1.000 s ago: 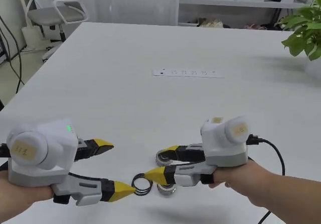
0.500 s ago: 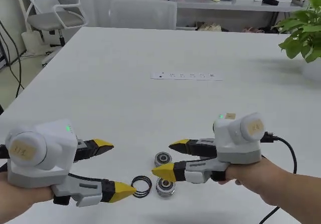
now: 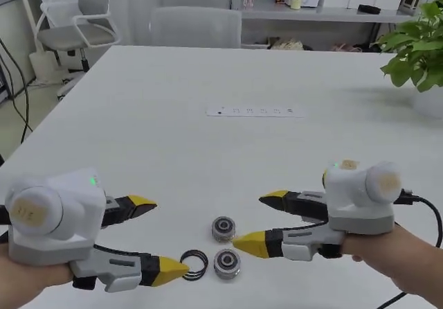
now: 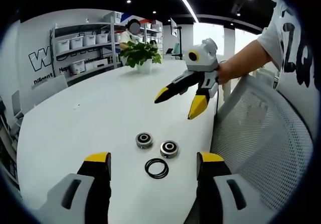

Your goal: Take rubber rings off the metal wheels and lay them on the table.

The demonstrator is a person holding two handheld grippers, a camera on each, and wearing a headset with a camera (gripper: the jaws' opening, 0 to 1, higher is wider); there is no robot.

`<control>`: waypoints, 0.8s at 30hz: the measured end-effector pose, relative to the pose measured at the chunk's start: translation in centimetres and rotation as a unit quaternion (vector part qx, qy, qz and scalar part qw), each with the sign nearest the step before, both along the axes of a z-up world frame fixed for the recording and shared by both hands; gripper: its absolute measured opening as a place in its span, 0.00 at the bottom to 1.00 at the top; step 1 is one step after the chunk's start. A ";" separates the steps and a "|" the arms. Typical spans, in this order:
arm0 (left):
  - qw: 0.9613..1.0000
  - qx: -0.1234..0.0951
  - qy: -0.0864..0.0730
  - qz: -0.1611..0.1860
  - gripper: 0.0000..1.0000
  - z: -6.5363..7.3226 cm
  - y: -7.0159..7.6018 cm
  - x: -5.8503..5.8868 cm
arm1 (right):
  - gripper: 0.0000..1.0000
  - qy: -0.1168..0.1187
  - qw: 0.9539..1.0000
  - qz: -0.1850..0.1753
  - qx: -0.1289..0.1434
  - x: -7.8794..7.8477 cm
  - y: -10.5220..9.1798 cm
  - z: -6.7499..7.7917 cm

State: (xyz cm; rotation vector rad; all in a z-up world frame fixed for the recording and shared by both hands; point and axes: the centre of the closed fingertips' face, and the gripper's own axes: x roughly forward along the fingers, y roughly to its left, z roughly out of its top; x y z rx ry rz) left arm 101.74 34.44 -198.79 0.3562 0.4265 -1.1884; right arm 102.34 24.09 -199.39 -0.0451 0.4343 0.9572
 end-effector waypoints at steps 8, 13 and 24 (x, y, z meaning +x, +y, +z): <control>1.000 -0.003 0.003 0.002 0.71 0.2 -0.1 -0.3 | 0.73 -0.010 1.000 -0.013 -0.013 -0.5 -1.9 0.2; 1.000 -0.005 0.005 0.006 0.73 0.2 0.0 -0.3 | 0.76 -0.019 0.999 -0.018 -0.023 -0.9 -3.0 0.2; 1.000 -0.010 0.006 0.012 0.79 0.5 0.2 -0.4 | 0.82 -0.031 0.998 -0.027 -0.037 -1.8 -4.9 0.3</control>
